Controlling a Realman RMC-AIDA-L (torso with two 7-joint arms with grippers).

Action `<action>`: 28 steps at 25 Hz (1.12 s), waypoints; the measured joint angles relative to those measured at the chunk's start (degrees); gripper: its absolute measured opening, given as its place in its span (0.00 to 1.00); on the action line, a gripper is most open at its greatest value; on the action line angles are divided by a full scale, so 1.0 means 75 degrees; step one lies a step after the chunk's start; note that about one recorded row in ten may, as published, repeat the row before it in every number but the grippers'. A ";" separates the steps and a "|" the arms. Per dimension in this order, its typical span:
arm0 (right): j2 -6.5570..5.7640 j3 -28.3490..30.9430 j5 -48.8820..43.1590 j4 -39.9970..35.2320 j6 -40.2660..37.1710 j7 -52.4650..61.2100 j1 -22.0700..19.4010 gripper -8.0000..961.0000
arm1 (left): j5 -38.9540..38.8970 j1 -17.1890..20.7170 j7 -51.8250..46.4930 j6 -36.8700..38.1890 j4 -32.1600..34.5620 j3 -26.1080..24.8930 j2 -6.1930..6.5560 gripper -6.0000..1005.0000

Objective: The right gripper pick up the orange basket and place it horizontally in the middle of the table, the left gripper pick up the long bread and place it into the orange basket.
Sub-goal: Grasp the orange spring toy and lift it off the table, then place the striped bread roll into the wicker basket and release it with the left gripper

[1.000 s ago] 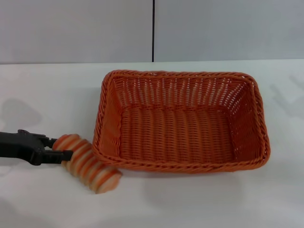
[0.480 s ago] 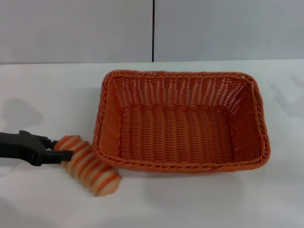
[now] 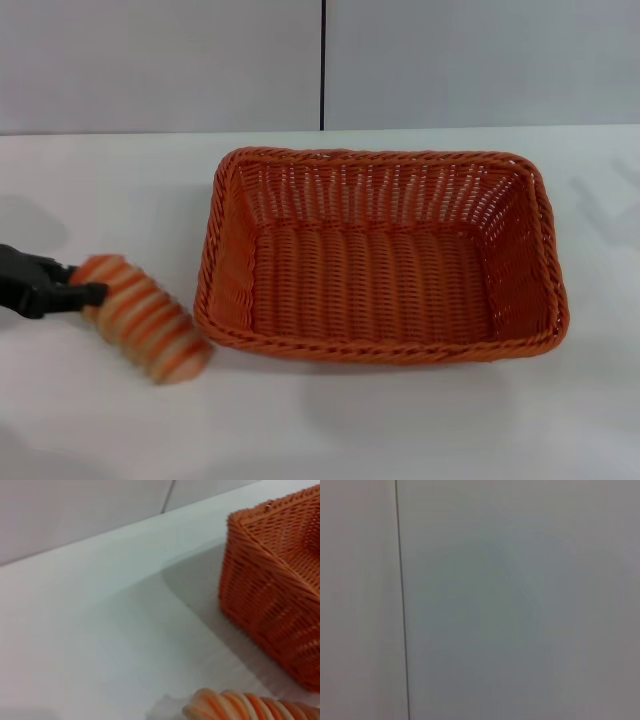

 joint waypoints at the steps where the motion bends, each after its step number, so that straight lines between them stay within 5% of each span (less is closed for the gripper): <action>1: 0.0001 0.0000 0.0000 0.0000 -0.0001 0.0000 -0.0005 0.70 | 0.0000 0.0032 -0.0062 0.0001 0.0170 -0.0013 0.0043 0.40; 11: 0.0002 0.0094 0.0000 0.0043 0.0058 0.0001 -0.0001 0.70 | -0.0068 -0.0103 -0.0572 0.0515 0.1204 -0.0909 0.0439 0.32; 19: 0.0001 0.0096 0.0000 0.0059 0.0186 0.0001 0.0059 0.70 | -0.0890 -0.0294 -0.1517 0.0893 0.2209 -0.0990 0.0500 0.27; 22: 0.0001 0.0093 0.0000 0.0068 0.0299 0.0001 0.0069 0.70 | -0.1566 -0.0315 -0.2013 0.0984 0.2758 -0.0828 0.0256 0.25; 25: 0.0003 0.0095 0.0000 0.0067 0.0337 0.0001 0.0093 0.70 | -0.2041 -0.0261 -0.2211 0.0975 0.3319 -0.0413 -0.0166 0.23; 26: 0.0009 0.0093 0.0000 0.0066 0.0360 0.0007 0.0117 0.70 | -0.2646 -0.0065 -0.2584 0.0726 0.3268 0.0399 -0.0274 0.22; 28: 0.0010 0.0094 0.0000 0.0066 0.0388 0.0015 0.0123 0.70 | -0.2959 0.0067 -0.2736 0.0566 0.3183 0.0807 -0.0278 0.21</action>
